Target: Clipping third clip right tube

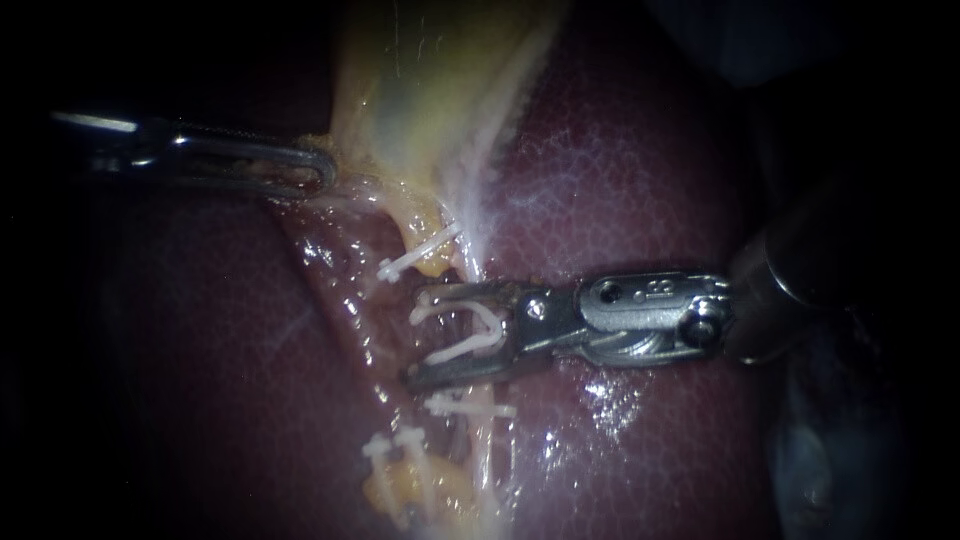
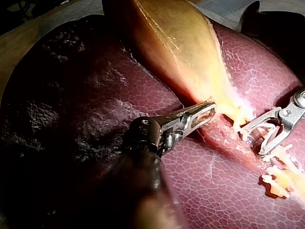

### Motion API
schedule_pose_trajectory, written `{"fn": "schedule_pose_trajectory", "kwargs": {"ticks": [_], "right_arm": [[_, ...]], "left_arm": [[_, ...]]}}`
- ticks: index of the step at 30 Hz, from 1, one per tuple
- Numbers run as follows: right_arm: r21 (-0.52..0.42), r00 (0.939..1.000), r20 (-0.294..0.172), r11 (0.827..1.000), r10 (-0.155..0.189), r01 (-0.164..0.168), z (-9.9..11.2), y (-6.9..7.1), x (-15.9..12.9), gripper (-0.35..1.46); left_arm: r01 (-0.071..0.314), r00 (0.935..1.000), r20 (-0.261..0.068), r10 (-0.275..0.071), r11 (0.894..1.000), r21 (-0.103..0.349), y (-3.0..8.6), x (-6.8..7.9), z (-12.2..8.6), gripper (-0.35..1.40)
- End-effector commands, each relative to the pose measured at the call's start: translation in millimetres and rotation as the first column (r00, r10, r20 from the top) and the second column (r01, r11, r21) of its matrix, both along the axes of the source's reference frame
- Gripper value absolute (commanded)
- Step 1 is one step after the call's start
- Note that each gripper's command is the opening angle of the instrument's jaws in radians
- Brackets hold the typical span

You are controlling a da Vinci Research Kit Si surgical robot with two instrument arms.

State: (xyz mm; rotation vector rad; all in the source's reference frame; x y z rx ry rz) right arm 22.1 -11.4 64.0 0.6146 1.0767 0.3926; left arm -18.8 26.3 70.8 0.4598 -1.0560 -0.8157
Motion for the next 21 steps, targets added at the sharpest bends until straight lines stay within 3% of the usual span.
{"fn": "schedule_pose_trajectory", "kwargs": {"ticks": [1,7,15,21], "right_arm": [[0.000,1.0000,0.000,1.000,0.000,0.000,-0.1,0.0,0.0,0.49],[0.033,1.0000,0.003,0.999,0.005,-0.005,-1.7,0.1,-0.4,0.49],[0.084,0.9998,0.004,0.996,0.021,-0.021,-6.7,1.3,-3.0,0.49],[0.100,0.9991,0.017,0.994,0.038,-0.040,-7.4,2.3,-5.6,0.49]], "left_arm": [[0.001,1.0000,-0.001,-0.001,1.000,0.000,0.0,0.0,0.0,-0.35],[0.000,1.0000,0.000,0.000,1.000,0.000,0.0,0.0,0.1,-0.35],[-0.001,1.0000,0.000,0.001,1.000,-0.001,0.0,0.1,0.3,-0.35],[-0.001,1.0000,0.000,0.001,1.000,-0.001,0.0,0.1,0.3,-0.35]]}}
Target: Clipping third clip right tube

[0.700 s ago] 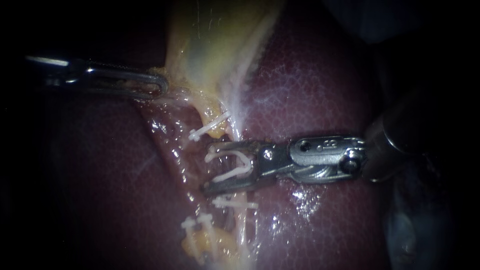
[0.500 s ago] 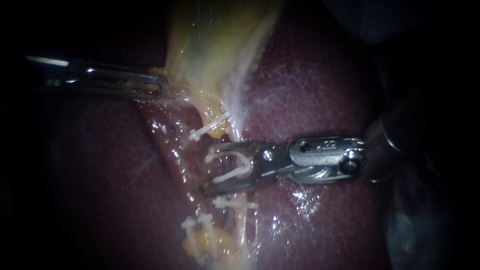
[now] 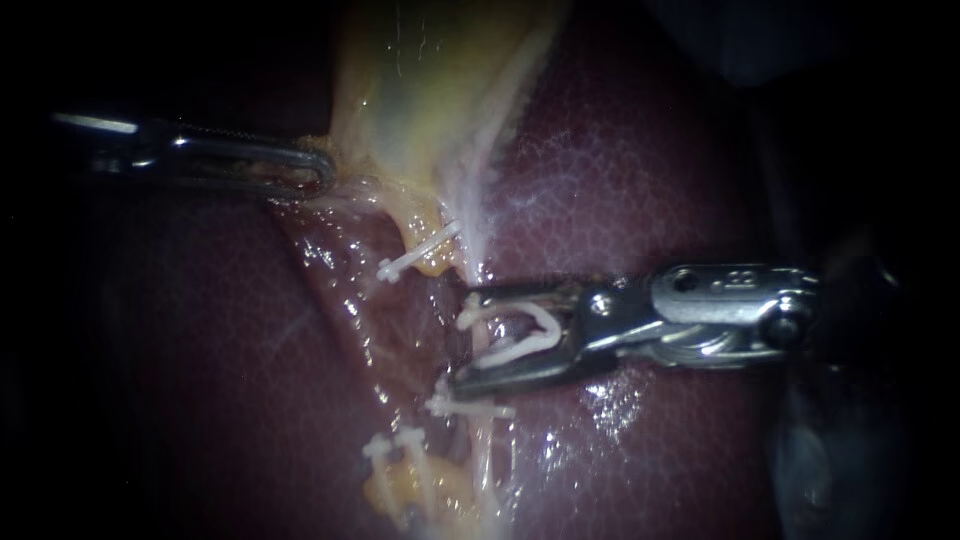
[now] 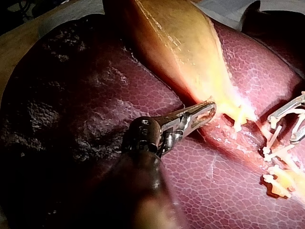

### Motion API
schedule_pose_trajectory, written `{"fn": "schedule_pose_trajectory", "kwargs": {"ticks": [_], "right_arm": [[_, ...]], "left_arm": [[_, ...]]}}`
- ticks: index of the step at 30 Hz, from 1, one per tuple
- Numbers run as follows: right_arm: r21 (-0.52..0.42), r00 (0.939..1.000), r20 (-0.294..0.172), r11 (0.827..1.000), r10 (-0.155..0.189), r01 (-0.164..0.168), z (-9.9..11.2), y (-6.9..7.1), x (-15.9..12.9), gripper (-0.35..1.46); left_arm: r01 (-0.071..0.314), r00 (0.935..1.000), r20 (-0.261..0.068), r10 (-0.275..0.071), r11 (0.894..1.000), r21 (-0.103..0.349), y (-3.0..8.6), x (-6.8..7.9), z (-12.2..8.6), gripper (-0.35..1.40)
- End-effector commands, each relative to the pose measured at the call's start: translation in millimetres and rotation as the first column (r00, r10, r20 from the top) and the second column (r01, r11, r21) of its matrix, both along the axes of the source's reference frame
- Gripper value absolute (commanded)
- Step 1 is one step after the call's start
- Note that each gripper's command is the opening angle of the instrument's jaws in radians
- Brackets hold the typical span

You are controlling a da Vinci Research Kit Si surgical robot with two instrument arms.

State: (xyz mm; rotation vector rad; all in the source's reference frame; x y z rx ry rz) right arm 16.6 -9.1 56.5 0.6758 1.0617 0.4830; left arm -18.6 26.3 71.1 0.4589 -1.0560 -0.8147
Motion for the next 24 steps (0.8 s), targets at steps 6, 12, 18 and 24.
{"fn": "schedule_pose_trajectory", "kwargs": {"ticks": [6,12,18,24], "right_arm": [[0.088,0.9990,0.029,0.996,0.033,-0.036,1.6,0.6,-1.5,0.48],[0.183,0.9956,0.064,0.980,0.068,-0.079,4.5,0.9,-2.4,0.48],[0.228,0.9920,0.091,0.968,0.087,-0.106,8.2,0.7,-2.2,0.49],[0.257,0.9918,0.099,0.961,0.081,-0.104,10.8,0.8,-1.4,0.49]], "left_arm": [[0.000,1.0000,0.000,0.000,1.000,0.000,0.0,0.0,0.0,-0.35],[0.000,1.0000,0.000,0.000,1.000,0.000,-0.1,0.0,0.0,-0.35],[0.000,1.0000,0.000,0.000,1.000,-0.001,-0.1,-0.1,0.1,-0.35],[0.001,1.0000,-0.001,-0.001,1.000,-0.001,-0.2,-0.1,0.1,-0.35]]}}
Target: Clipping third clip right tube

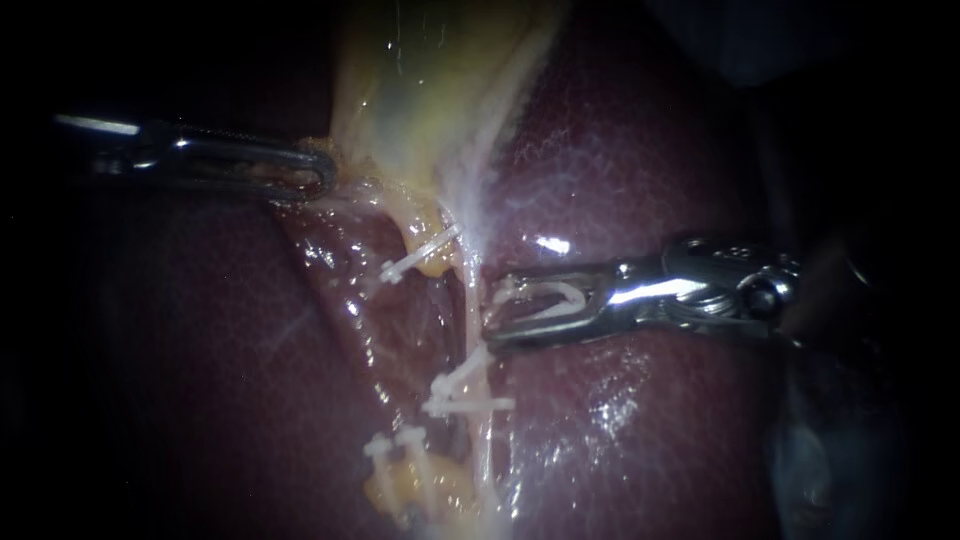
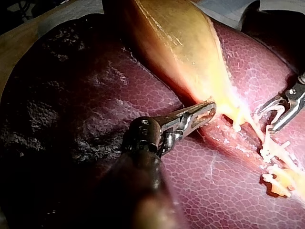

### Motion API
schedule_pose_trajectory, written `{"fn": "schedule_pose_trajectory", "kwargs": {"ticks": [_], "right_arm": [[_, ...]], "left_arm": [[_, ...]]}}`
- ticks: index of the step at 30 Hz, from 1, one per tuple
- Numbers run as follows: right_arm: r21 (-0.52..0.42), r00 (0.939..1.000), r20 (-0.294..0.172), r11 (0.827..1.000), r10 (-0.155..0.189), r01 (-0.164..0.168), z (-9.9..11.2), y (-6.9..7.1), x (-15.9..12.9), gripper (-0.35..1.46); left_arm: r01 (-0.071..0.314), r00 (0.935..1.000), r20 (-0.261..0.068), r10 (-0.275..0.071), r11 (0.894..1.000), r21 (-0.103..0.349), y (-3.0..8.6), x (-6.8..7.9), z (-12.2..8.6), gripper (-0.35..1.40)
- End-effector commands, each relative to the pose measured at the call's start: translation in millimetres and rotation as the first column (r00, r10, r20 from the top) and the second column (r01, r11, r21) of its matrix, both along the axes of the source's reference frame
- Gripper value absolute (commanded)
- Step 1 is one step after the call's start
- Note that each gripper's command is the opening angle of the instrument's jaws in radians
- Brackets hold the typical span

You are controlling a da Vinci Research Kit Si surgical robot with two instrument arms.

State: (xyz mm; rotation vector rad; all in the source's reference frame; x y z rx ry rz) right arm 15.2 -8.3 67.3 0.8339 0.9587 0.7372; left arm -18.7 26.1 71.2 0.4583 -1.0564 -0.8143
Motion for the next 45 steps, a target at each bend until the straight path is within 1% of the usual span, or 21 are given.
{"fn": "schedule_pose_trajectory", "kwargs": {"ticks": [1,4,8,9,12,14,15,17,20,21,24,26,27,29,30,31,32,36,38,43,45], "right_arm": [[0.001,1.0000,-0.004,1.000,-0.002,0.002,0.2,0.0,0.2,0.49],[0.020,0.9995,-0.030,1.000,0.005,-0.004,0.8,-0.1,1.0,0.49],[0.058,0.9968,-0.075,0.998,0.028,-0.023,1.2,-0.2,2.2,0.49],[0.076,0.9950,-0.093,0.997,0.037,-0.030,1.2,-0.2,2.6,0.49],[0.112,0.9906,-0.127,0.993,0.049,-0.035,1.3,-0.1,3.3,0.49],[0.131,0.9885,-0.143,0.991,0.049,-0.030,1.3,-0.1,3.7,0.49],[0.132,0.9863,-0.158,0.991,0.048,-0.027,1.2,-0.1,3.9,0.49],[0.143,0.9834,-0.173,0.989,0.054,-0.029,1.1,-0.2,4.1,0.49],[0.154,0.9757,-0.210,0.988,0.061,-0.029,0.5,-0.3,4.5,0.49],[0.157,0.9720,-0.226,0.987,0.064,-0.028,0.1,-0.3,4.6,0.49],[0.166,0.9635,-0.259,0.986,0.069,-0.026,-1.0,-0.2,4.9,0.49],[0.177,0.9547,-0.286,0.984,0.082,-0.032,-2.0,0.0,5.0,0.49],[0.183,0.9492,-0.301,0.982,0.092,-0.037,-2.7,0.1,5.1,0.49],[0.193,0.9424,-0.317,0.980,0.106,-0.046,-3.7,0.5,5.1,0.49],[0.197,0.9403,-0.322,0.979,0.111,-0.048,-4.1,0.8,5.1,0.49],[0.201,0.9391,-0.324,0.978,0.114,-0.050,-4.7,1.1,5.1,0.49],[0.203,0.9391,-0.323,0.978,0.118,-0.053,-5.1,1.3,5.1,0.49],[0.154,0.9347,-0.338,0.986,0.109,-0.059,-6.1,2.1,5.1,0.49],[0.132,0.9338,-0.341,0.989,0.109,-0.067,-6.2,2.3,5.0,0.47],[0.093,0.9309,-0.352,0.993,0.097,-0.068,-5.7,2.8,5.0,0.43],[0.093,0.9310,-0.352,0.993,0.098,-0.069,-5.4,3.0,4.9,0.39]], "left_arm": [[0.001,1.0000,-0.001,-0.001,1.000,0.000,0.0,0.0,0.0,-0.35],[0.001,1.0000,-0.001,-0.001,1.000,0.000,0.0,0.0,0.0,-0.35],[0.001,1.0000,-0.001,-0.001,1.000,0.000,0.0,0.0,0.0,-0.35],[0.001,1.0000,-0.001,-0.001,1.000,0.000,0.0,-0.1,0.0,-0.35],[-0.001,1.0000,0.001,0.001,1.000,0.001,0.0,-0.1,0.0,-0.35],[-0.001,1.0000,0.001,0.001,1.000,0.001,0.0,-0.1,0.0,-0.35],[-0.001,1.0000,0.001,0.001,1.000,0.001,0.0,-0.1,0.0,-0.35],[-0.001,1.0000,0.001,0.001,1.000,0.001,0.0,-0.1,0.0,-0.35],[-0.001,1.0000,0.001,0.001,1.000,0.001,0.0,-0.1,0.0,-0.35],[-0.001,1.0000,0.001,0.001,1.000,0.001,0.0,-0.1,0.0,-0.35],[-0.001,1.0000,0.001,0.001,1.000,0.001,0.0,-0.1,0.0,-0.35],[-0.001,1.0000,0.001,0.001,1.000,0.001,0.0,-0.1,0.0,-0.35],[-0.001,1.0000,0.001,0.001,1.000,0.001,0.0,-0.1,0.0,-0.35],[-0.001,1.0000,0.001,0.001,1.000,0.001,0.0,-0.1,0.1,-0.35],[-0.001,1.0000,0.001,0.001,1.000,0.001,0.0,-0.1,0.0,-0.35],[-0.001,1.0000,0.001,0.001,1.000,0.001,0.0,-0.1,0.0,-0.35],[-0.001,1.0000,0.001,0.001,1.000,0.001,0.0,-0.1,0.0,-0.35],[-0.001,1.0000,0.001,0.001,1.000,0.001,0.0,-0.1,0.1,-0.35],[-0.001,1.0000,0.001,0.001,1.000,0.001,0.0,-0.1,0.1,-0.35],[-0.001,1.0000,0.001,0.001,1.000,0.000,0.0,-0.1,0.1,-0.35],[-0.001,1.0000,0.000,0.001,1.000,0.000,0.0,-0.2,0.1,-0.35]]}}
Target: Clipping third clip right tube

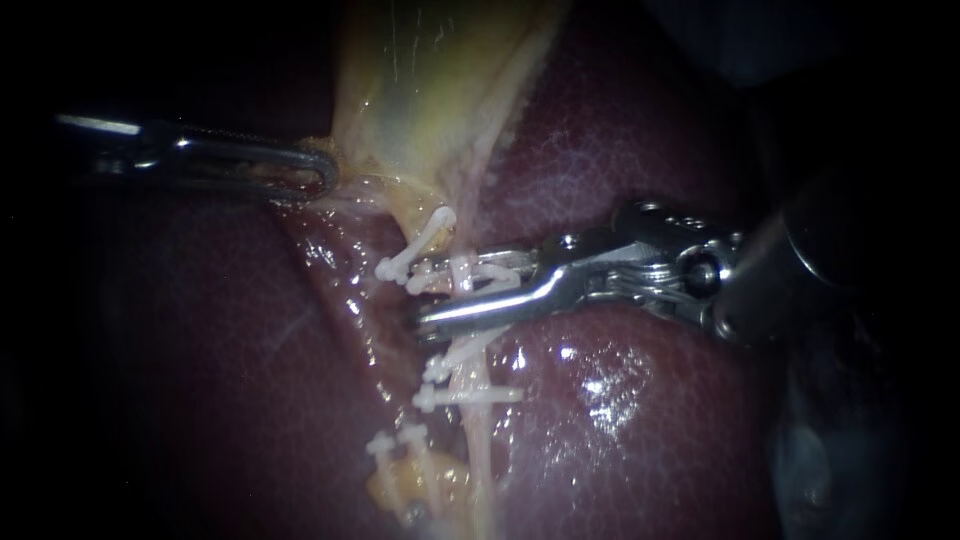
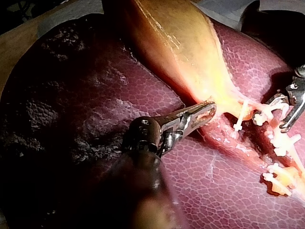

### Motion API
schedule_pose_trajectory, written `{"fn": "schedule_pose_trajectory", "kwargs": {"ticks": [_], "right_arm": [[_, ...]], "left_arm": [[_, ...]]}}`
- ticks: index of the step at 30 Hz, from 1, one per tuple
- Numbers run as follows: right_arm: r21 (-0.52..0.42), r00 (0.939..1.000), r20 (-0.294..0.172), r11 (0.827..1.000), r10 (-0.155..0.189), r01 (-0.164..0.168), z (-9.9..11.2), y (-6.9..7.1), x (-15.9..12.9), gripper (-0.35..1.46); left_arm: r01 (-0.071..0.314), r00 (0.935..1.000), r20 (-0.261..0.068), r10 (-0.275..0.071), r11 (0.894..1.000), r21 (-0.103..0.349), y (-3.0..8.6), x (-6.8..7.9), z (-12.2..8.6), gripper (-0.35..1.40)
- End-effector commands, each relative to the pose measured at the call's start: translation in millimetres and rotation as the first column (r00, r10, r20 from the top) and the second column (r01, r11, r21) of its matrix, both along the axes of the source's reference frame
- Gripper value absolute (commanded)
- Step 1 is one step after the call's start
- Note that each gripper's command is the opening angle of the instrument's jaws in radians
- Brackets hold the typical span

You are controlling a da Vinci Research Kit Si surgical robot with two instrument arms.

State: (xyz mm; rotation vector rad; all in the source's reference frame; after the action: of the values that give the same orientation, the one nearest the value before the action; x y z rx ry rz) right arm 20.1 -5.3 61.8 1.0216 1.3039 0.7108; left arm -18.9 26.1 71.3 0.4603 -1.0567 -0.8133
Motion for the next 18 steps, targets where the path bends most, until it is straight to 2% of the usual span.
{"fn": "schedule_pose_trajectory", "kwargs": {"ticks": [1,7,16,18], "right_arm": [[0.002,1.0000,0.003,1.000,0.004,-0.004,0.3,0.1,0.1,0.38],[0.001,0.9998,0.010,1.000,0.014,-0.014,1.1,0.8,0.2,0.21],[-0.006,0.9998,0.010,1.000,0.015,-0.015,1.3,0.8,0.1,-0.35],[0.034,0.9998,0.016,0.999,0.011,-0.011,1.4,0.6,0.0,-0.35]], "left_arm": [[0.001,1.0000,-0.001,-0.001,1.000,-0.001,0.0,-0.1,0.0,-0.35],[-0.005,1.0000,0.002,0.005,1.000,-0.006,-0.1,-0.4,0.3,-0.35],[-0.004,1.0000,0.001,0.004,1.000,-0.006,-0.1,-0.5,0.3,-0.35],[-0.004,1.0000,0.001,0.004,1.000,-0.006,-0.1,-0.5,0.3,-0.35]]}}
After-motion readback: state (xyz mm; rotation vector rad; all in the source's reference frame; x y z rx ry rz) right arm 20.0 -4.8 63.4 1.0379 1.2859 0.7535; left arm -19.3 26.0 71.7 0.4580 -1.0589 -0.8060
